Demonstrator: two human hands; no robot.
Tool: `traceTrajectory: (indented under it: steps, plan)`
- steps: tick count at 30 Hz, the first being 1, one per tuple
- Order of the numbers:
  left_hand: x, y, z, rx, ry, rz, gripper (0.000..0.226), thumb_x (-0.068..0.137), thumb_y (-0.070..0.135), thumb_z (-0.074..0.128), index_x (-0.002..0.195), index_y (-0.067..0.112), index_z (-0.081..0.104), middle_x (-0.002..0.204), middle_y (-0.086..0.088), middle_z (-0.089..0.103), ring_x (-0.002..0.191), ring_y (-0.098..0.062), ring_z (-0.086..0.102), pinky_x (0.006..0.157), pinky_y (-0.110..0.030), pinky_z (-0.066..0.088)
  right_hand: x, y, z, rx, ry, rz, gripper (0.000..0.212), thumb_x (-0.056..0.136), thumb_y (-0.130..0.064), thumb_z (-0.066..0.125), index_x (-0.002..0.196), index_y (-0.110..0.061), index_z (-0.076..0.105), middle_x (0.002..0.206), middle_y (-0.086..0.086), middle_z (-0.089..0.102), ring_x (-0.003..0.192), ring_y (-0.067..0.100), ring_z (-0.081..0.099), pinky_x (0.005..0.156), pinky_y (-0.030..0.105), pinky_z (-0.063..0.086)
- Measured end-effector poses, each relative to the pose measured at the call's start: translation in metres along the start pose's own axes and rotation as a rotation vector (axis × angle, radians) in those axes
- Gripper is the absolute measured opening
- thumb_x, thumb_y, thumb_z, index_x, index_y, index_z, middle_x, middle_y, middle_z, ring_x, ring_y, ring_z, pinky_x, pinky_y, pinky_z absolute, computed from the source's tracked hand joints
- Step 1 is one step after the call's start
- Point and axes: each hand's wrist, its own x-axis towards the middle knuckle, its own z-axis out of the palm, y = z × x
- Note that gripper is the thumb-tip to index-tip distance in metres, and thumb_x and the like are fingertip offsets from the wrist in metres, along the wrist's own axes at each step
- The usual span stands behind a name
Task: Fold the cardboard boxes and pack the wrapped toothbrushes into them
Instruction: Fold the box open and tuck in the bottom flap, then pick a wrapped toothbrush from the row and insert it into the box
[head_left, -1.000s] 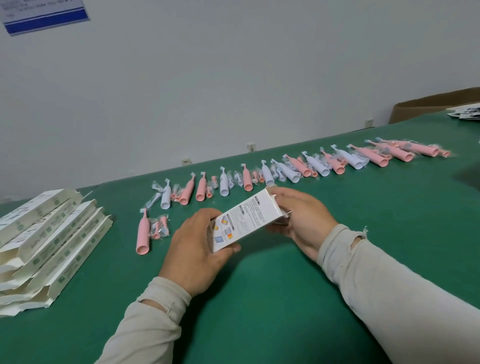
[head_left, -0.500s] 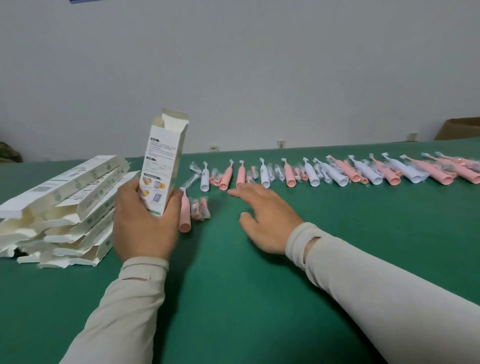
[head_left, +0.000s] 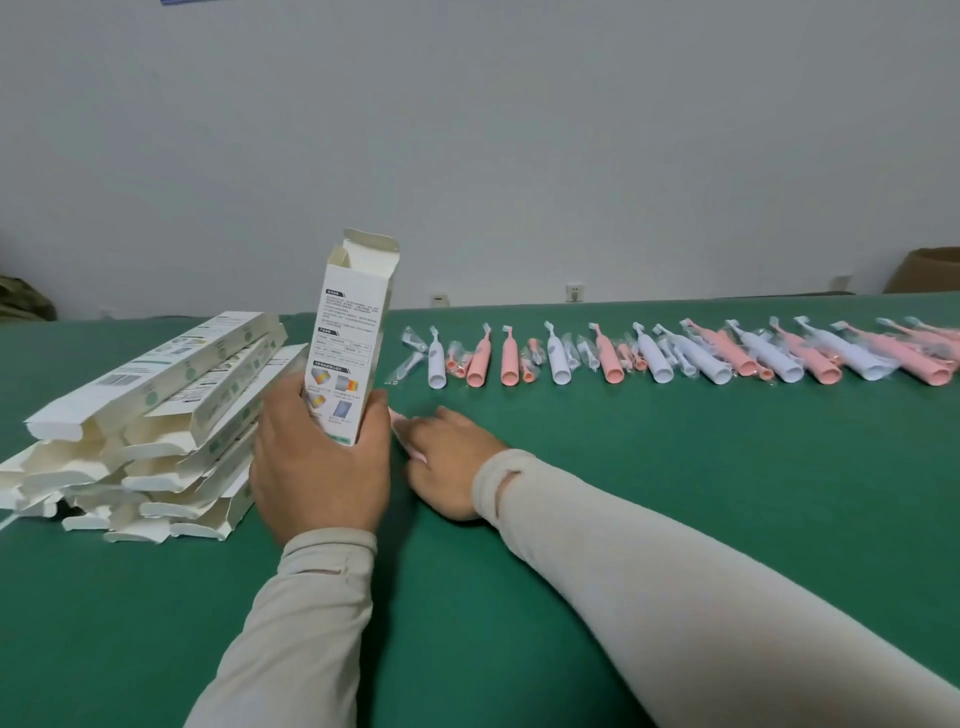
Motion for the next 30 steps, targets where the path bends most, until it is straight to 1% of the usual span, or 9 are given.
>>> traceTrajectory:
  steps: [3,6,11,17,20,21,26,28,30]
  plan:
    - [-0.002,0.003,0.001,0.001,-0.031,0.023,0.051,0.076,0.042,0.076,0.114,0.019,0.051,0.105,-0.005,0.063,0.095,-0.034,0.059,0.083,-0.047,0.049,-0.062,0.022,-0.005,0.059,-0.030,-0.082,0.065,0.097,-0.023,0.035,0.158,-0.031,0.014,0.158,0.001,0.035,0.152,0.026,0.013,0.124,0.042,0.014]
    - [-0.006,0.006,0.001,0.016,-0.091,0.053,0.046,0.078,0.044,0.076,0.110,0.025,0.049,0.101,0.001,0.060,0.091,-0.032,0.060,0.080,-0.048,0.051,-0.129,0.063,-0.019,0.067,-0.031,-0.081,0.066,0.092,-0.029,0.031,0.156,-0.039,0.018,0.162,-0.011,0.027,0.152,0.013,0.010,0.125,0.033,0.010]
    - [-0.015,0.011,0.000,0.019,-0.272,0.119,0.044,0.078,0.043,0.077,0.100,0.041,0.039,0.097,0.007,0.061,0.083,-0.024,0.063,0.075,-0.048,0.056,-0.212,0.140,-0.056,0.044,0.035,0.182,0.058,0.096,-0.022,0.043,0.151,-0.040,0.036,0.155,-0.019,0.037,0.149,0.006,0.021,0.121,0.025,0.013]
    - [-0.051,0.061,0.026,0.230,-0.513,0.420,0.067,0.073,0.030,0.084,0.130,0.025,0.049,0.109,-0.005,0.071,0.092,-0.034,0.067,0.082,-0.049,0.052,-0.240,0.164,-0.075,0.193,0.177,0.397,0.042,0.089,-0.023,0.057,0.129,-0.036,0.061,0.128,-0.011,0.064,0.117,0.014,0.057,0.103,0.032,0.045]
    - [-0.063,0.091,0.044,0.287,-0.602,0.548,0.054,0.072,0.029,0.080,0.121,0.030,0.057,0.124,0.000,0.068,0.113,-0.032,0.062,0.091,-0.052,0.049,-0.232,0.158,-0.075,0.046,0.203,0.408,0.008,0.087,-0.043,0.058,0.087,-0.036,0.061,0.095,-0.007,0.064,0.098,0.022,0.056,0.086,0.039,0.050]
    - [-0.066,0.096,0.049,0.289,-0.620,0.542,0.049,0.072,0.028,0.079,0.117,0.030,0.058,0.132,0.002,0.064,0.124,-0.031,0.057,0.099,-0.055,0.046,-0.230,0.156,-0.076,-0.045,0.206,0.413,0.018,0.086,-0.051,0.056,0.083,-0.033,0.059,0.094,-0.006,0.061,0.100,0.024,0.054,0.087,0.040,0.049]
    - [-0.083,0.084,0.063,0.377,-0.637,0.469,0.058,0.079,0.035,0.077,0.132,0.036,0.055,0.128,0.004,0.062,0.119,-0.029,0.054,0.111,-0.066,0.024,-0.217,0.150,-0.070,-0.237,0.179,0.411,0.051,0.092,-0.062,0.048,0.123,-0.027,0.067,0.153,-0.004,0.040,0.146,0.023,0.024,0.122,0.041,0.016]
    - [-0.078,0.079,0.066,0.377,-0.606,0.455,0.060,0.079,0.036,0.078,0.135,0.037,0.054,0.126,0.002,0.063,0.117,-0.030,0.056,0.108,-0.068,0.027,-0.218,0.150,-0.077,-0.306,0.244,0.390,0.048,0.092,-0.059,0.049,0.120,-0.026,0.069,0.151,-0.004,0.042,0.144,0.023,0.025,0.119,0.042,0.018]
    - [-0.073,0.076,0.065,0.331,-0.601,0.426,0.067,0.079,0.033,0.080,0.139,0.037,0.051,0.123,-0.001,0.063,0.112,-0.032,0.056,0.103,-0.063,0.037,-0.223,0.153,-0.088,-0.402,0.369,0.409,0.043,0.090,-0.058,0.048,0.110,-0.027,0.071,0.132,-0.002,0.054,0.124,0.023,0.040,0.104,0.041,0.035]
